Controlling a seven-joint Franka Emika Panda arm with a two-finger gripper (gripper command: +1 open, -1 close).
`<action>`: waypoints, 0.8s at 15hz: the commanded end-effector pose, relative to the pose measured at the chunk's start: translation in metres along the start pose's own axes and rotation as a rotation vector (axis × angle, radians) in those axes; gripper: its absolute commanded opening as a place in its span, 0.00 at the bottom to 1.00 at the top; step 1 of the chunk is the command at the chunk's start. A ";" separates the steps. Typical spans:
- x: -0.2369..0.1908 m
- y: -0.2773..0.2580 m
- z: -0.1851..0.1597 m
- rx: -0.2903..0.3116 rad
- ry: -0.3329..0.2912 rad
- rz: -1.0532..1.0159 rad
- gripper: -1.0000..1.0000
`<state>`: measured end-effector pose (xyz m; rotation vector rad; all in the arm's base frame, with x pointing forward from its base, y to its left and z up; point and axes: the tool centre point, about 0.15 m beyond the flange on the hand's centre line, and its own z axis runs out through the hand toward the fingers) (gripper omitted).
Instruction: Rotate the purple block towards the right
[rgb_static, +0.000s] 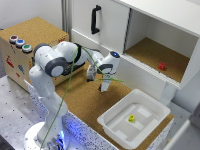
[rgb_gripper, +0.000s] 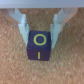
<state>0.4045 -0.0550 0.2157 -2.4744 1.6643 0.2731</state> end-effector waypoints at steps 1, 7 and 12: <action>-0.030 0.028 -0.005 0.090 0.023 0.217 0.00; -0.038 0.031 -0.044 0.051 0.236 0.366 0.00; -0.035 0.025 -0.050 0.053 0.334 0.389 0.00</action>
